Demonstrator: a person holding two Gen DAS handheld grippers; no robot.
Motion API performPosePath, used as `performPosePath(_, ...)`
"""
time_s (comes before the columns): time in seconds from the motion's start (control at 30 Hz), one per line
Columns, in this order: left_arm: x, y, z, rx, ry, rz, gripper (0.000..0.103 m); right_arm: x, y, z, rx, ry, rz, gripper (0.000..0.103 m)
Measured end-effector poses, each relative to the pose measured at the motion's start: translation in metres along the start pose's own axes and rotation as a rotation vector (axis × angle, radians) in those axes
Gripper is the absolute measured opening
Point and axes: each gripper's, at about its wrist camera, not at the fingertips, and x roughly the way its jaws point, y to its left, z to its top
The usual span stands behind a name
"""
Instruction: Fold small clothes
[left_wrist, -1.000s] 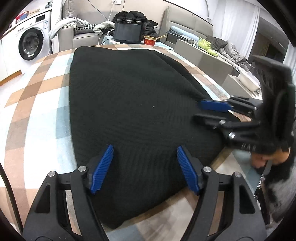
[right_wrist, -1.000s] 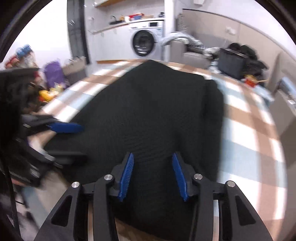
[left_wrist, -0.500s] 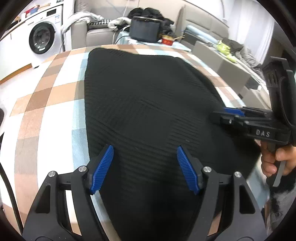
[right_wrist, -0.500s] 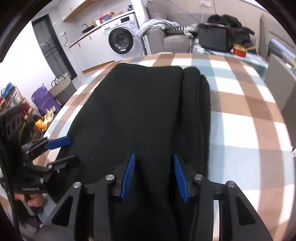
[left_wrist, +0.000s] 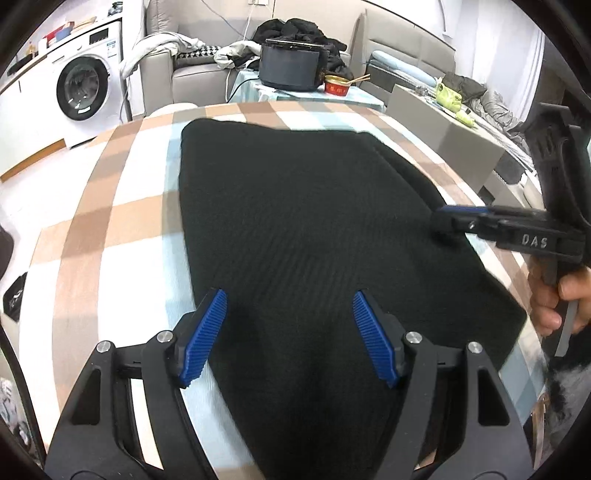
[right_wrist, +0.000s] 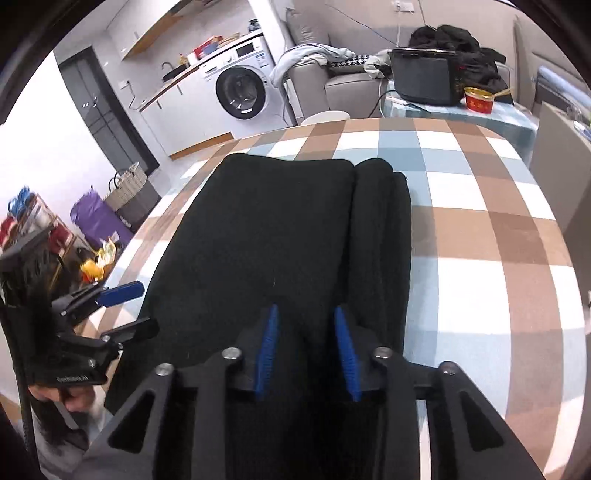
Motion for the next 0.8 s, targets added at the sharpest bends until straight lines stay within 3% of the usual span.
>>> performPosePath(0.1,0.021,0.005,0.006,-0.019,0.036,0.006,0.069,0.023,0.000,0.007,0.011,0.035,0.022,0.034)
performPosePath(0.17,0.030,0.008,0.005,-0.017,0.058,0.025,0.069,0.032,-0.001,0.010,0.020,0.049,0.003,0.008)
performPosePath(0.3,0.025,0.007,0.007,0.005,0.052,0.036,0.069,0.014,-0.002,0.017,-0.018,0.015,-0.054,0.009)
performPosePath(0.43,0.023,0.011,0.019,-0.015,0.010,0.035,0.069,-0.008,-0.018,0.016,0.031,-0.033,-0.061,0.031)
performPosePath(0.6,0.047,0.016,0.027,-0.020,0.037,0.061,0.069,0.015,-0.023,0.022,0.055,-0.002,-0.066,0.032)
performPosePath(0.67,0.049,0.015,0.029,-0.012,0.030,0.059,0.069,0.024,-0.026,0.023,0.054,-0.012,-0.093,0.004)
performPosePath(0.73,0.049,0.017,0.028,-0.010,0.030,0.054,0.069,0.019,-0.031,0.024,0.080,-0.034,-0.057,0.004)
performPosePath(0.8,0.049,0.019,0.027,-0.014,0.026,0.043,0.069,0.020,-0.036,0.024,0.070,-0.021,-0.108,0.004)
